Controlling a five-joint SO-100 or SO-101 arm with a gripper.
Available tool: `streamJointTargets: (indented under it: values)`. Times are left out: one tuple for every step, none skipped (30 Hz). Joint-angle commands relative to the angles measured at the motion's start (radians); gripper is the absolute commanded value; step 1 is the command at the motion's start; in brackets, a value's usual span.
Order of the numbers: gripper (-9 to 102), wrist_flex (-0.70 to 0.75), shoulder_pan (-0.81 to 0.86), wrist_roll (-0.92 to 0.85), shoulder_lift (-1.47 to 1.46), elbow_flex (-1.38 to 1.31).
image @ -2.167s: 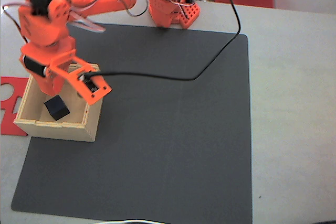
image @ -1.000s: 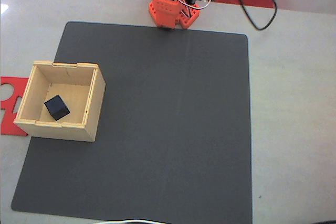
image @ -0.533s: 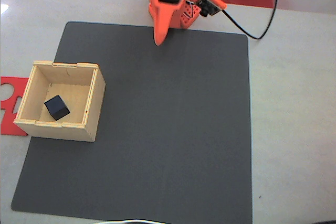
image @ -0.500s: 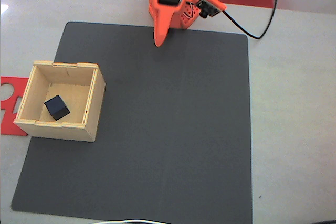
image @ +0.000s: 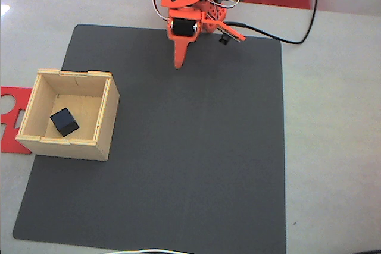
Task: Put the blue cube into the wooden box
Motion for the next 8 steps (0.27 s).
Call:
streamJointTargets:
  values:
    - [0,-0.015,0.009,0.006,0.011,-0.005]
    - [0,-0.015,0.011,0.006,0.011,-0.005]
    - [0,-0.017,0.012,0.008,0.011,-0.005]
    - [0,-0.017,0.012,0.008,0.011,-0.005]
    - [0,-0.017,0.012,0.008,0.011,-0.005]
    - [0,-0.017,0.011,0.006,0.011,-0.005]
    - [0,-0.017,0.006,0.003,0.011,-0.005]
    - [0,-0.017,0.005,0.003,0.011,-0.005]
